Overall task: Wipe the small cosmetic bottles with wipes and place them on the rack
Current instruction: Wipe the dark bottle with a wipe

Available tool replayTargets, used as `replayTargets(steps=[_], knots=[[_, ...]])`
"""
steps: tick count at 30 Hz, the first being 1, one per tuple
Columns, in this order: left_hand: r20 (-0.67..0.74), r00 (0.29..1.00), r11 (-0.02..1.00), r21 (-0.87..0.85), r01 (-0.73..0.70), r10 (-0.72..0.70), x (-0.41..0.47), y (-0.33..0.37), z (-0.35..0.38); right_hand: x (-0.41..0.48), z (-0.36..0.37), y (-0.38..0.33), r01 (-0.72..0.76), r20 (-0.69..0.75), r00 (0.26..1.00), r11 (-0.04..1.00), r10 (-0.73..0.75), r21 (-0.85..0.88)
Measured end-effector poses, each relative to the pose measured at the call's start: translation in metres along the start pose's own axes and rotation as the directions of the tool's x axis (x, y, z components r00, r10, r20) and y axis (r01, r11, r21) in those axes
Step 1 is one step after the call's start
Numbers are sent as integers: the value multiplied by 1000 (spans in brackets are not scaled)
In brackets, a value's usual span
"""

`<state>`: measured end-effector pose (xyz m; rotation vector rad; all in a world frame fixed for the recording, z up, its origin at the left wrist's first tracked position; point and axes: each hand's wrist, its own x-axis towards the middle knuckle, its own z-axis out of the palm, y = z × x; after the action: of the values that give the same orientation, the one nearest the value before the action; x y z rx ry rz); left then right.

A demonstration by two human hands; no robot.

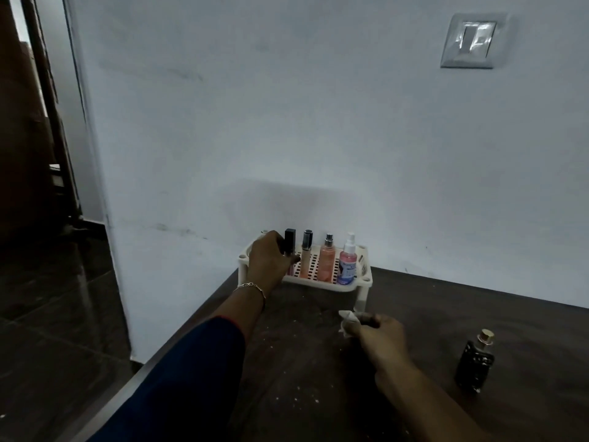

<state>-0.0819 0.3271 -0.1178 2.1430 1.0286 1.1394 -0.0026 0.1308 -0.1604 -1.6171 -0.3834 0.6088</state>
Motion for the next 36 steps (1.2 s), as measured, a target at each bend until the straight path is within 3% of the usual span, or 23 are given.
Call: replayTargets(steps=[7, 12, 17, 26, 31, 36], knots=[[2, 1000, 999, -28, 16, -16, -4, 0, 0, -8, -4, -5, 0, 6, 1000, 1000, -1, 22], [-35, 994, 992, -86, 98, -101, -11, 8, -13, -20, -6, -11, 28, -9, 1000, 999, -27, 45], [-67, 996, 997, -49, 54, -57, -24, 33, -30, -41, -20, -19, 72, -36, 997, 994, -70, 83], [175, 966, 982, -39, -186, 190, -84, 120, -21, -86, -78, -26, 130, -72, 990, 980, -120, 151], [401, 870, 958, -125, -259, 287, -116, 162, 12, -95, -117, -12, 135, -105, 988, 973, -117, 186], [463, 809, 931, -215, -295, 363, -142, 191, 44, -93, -159, 1, 120, -158, 984, 965, -84, 234]])
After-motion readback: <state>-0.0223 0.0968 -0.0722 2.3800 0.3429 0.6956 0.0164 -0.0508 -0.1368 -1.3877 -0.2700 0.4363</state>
